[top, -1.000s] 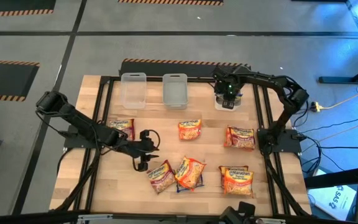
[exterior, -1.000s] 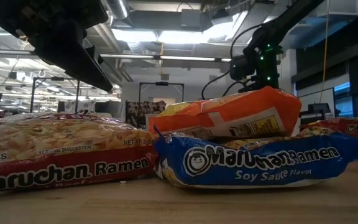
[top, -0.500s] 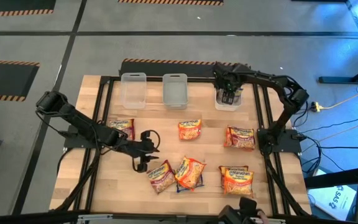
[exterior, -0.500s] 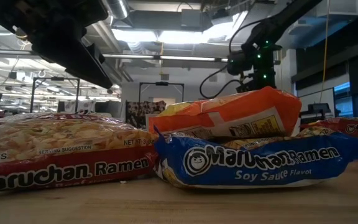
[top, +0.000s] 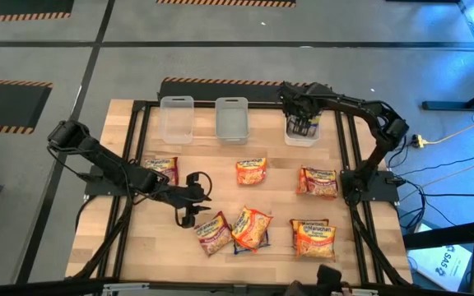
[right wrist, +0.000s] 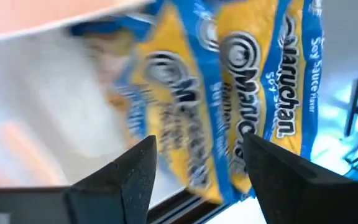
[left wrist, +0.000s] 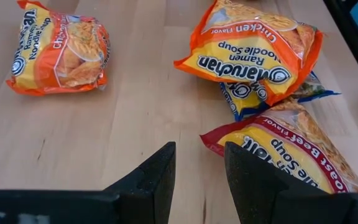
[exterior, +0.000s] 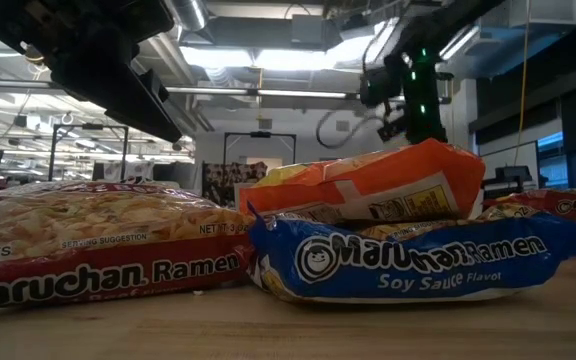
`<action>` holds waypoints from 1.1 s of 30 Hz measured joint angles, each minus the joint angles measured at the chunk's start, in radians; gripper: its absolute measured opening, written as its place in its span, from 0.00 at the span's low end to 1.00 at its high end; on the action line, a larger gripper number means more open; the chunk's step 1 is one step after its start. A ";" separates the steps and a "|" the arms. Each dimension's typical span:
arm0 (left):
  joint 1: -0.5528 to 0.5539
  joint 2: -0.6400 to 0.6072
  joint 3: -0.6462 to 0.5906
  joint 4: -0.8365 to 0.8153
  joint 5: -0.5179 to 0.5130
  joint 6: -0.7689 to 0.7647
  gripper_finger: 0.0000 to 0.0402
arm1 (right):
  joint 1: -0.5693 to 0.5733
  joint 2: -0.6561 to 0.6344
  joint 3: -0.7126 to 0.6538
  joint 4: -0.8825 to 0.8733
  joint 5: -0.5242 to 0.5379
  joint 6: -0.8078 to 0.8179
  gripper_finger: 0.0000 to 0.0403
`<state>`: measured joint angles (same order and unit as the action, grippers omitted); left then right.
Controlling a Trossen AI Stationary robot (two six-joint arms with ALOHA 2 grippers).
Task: Sort Maruchan noodles
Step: Put the blue noodle pack into the white bin
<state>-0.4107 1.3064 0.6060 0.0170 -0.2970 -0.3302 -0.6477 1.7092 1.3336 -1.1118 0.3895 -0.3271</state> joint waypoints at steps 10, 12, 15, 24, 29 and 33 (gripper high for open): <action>0.000 0.000 0.000 0.014 0.000 -0.060 0.33 | 0.301 -0.167 0.093 -0.085 -0.157 0.295 0.49; 0.000 0.000 0.000 0.028 -0.001 -0.080 0.33 | 0.401 -0.194 0.093 -0.060 -0.184 0.367 0.48; -0.004 0.001 0.000 0.063 0.000 -0.083 0.33 | 0.563 -0.208 0.093 0.001 -0.197 0.453 0.46; -0.085 0.017 0.001 0.176 -0.032 -0.074 0.33 | 0.981 -0.122 0.092 0.278 -0.119 0.638 0.45; -0.144 0.102 0.001 0.311 -0.034 -0.094 0.33 | 1.117 -0.017 0.091 0.394 -0.067 0.713 0.45; -0.174 0.210 0.001 0.437 -0.035 -0.135 0.33 | 1.182 0.079 0.091 0.431 -0.016 0.797 0.45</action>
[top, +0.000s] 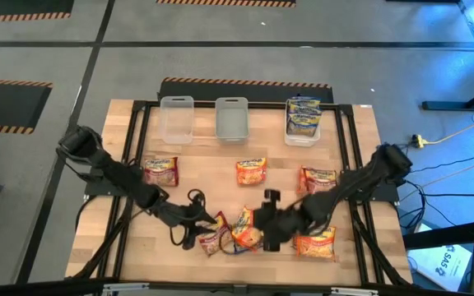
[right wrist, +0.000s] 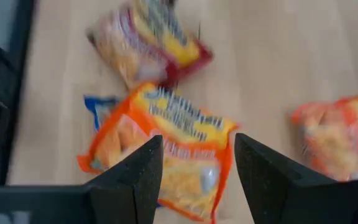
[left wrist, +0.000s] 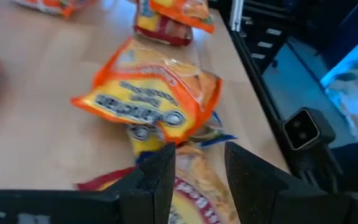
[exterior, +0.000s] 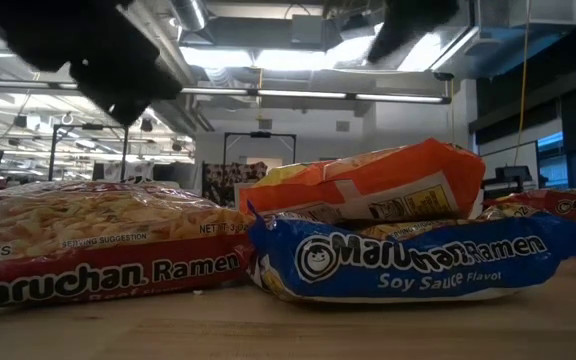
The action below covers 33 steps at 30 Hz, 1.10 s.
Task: Sort Maruchan noodles
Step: Put the blue noodle pack into the white bin
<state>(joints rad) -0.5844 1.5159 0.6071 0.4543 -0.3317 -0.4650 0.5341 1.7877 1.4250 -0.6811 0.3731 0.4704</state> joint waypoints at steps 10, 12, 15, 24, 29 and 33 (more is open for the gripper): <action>-0.035 0.092 0.065 -0.278 0.093 -0.209 0.33 | 0.022 0.116 0.000 -0.021 -0.094 0.197 0.45; -0.057 0.086 0.087 -0.373 0.132 -0.248 0.33 | 0.023 0.113 0.000 -0.028 -0.113 0.220 0.45; -0.094 0.065 0.117 -0.523 0.168 -0.302 0.33 | 0.030 0.107 0.000 -0.033 -0.152 0.241 0.45; -0.196 -0.001 0.231 -0.683 0.058 -0.310 0.33 | 0.045 0.114 0.000 -0.030 -0.153 0.266 0.45; -0.229 0.012 0.231 -0.557 -0.211 -0.245 0.33 | 0.065 0.114 0.000 -0.027 -0.205 0.273 0.45; -0.213 0.074 0.204 -0.390 -0.260 -0.168 0.33 | 0.102 0.121 -0.004 -0.009 -0.190 0.305 0.45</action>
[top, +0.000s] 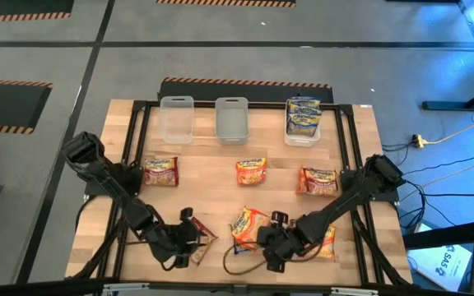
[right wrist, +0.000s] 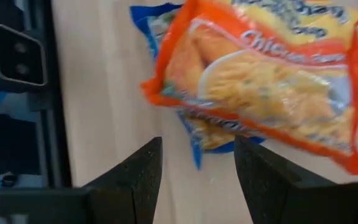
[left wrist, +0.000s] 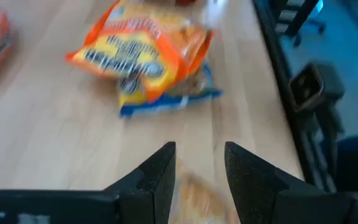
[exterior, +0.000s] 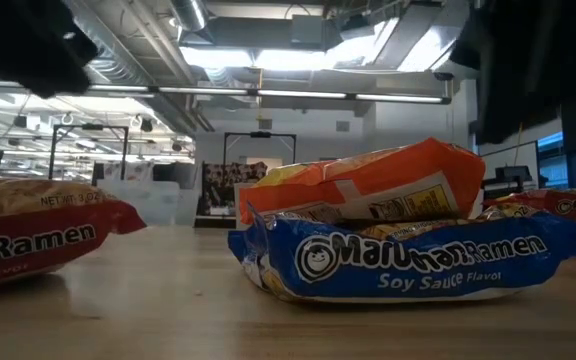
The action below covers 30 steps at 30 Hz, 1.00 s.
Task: Sort Maruchan noodles
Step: Put the blue noodle pack into the white bin
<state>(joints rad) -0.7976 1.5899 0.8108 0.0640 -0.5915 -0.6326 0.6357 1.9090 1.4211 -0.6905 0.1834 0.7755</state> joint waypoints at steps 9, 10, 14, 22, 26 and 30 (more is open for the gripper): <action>0.083 0.159 -0.002 0.263 0.043 0.118 0.33 | 0.012 0.076 -0.048 0.136 0.071 0.024 0.45; 0.096 0.180 -0.001 0.292 0.060 0.122 0.33 | 0.009 0.078 -0.048 0.134 0.092 0.018 0.45; 0.135 0.223 0.000 0.354 0.151 0.115 0.33 | -0.026 0.073 -0.043 0.138 0.141 -0.006 0.45; 0.145 0.246 -0.001 0.362 0.159 0.096 0.33 | -0.109 0.070 -0.012 0.198 0.246 -0.116 0.45; 0.146 0.246 -0.001 0.371 0.156 0.095 0.33 | -0.180 0.070 -0.011 0.234 0.321 -0.155 0.45; 0.142 0.246 -0.001 0.369 0.164 0.091 0.33 | -0.207 0.061 -0.011 0.228 0.245 -0.178 0.45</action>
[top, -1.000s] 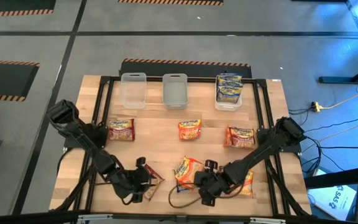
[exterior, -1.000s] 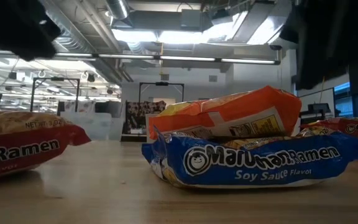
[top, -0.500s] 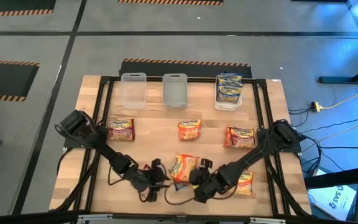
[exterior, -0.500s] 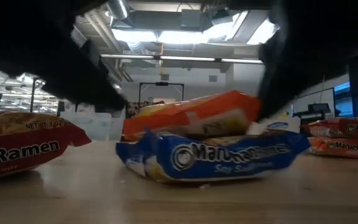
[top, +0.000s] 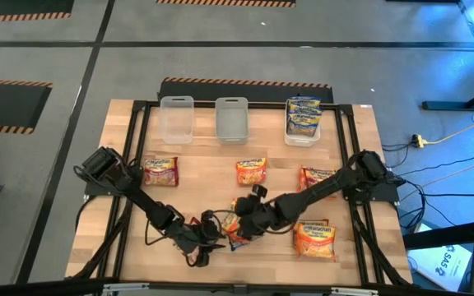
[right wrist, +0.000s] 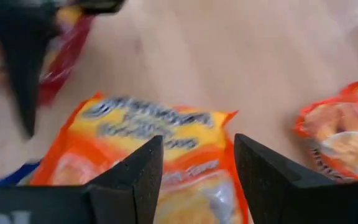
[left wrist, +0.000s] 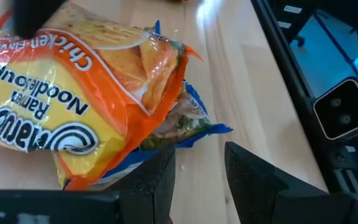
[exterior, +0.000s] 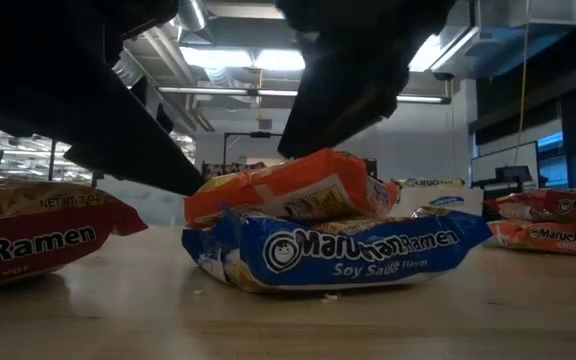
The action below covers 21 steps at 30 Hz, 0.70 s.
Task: Sort Maruchan noodles
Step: Put the blue noodle pack into the white bin
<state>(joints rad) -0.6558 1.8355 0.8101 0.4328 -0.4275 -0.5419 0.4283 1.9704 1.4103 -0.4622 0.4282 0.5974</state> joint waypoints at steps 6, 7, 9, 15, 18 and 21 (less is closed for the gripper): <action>-0.009 0.000 0.000 0.003 0.000 0.002 0.33 | 0.071 -0.022 0.071 -0.078 -0.093 0.029 0.45; -0.008 0.000 0.000 0.009 0.000 0.002 0.33 | 0.088 -0.022 0.073 -0.112 -0.093 0.042 0.45; -0.008 0.000 0.000 0.024 -0.001 0.002 0.33 | 0.121 -0.021 0.067 -0.159 -0.096 0.079 0.45; 0.000 0.064 0.000 0.186 -0.003 0.031 0.33 | 0.191 -0.007 -0.017 -0.153 -0.050 0.212 0.45; 0.010 0.110 0.002 0.273 -0.021 0.047 0.33 | 0.193 -0.005 -0.058 -0.057 0.012 0.236 0.45; 0.026 0.159 0.019 0.298 -0.023 0.034 0.33 | 0.180 -0.001 -0.080 0.001 0.069 0.220 0.45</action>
<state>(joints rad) -0.6300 1.9946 0.8286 0.7303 -0.4500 -0.5076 0.6087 1.9697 1.3301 -0.4612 0.4972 0.8175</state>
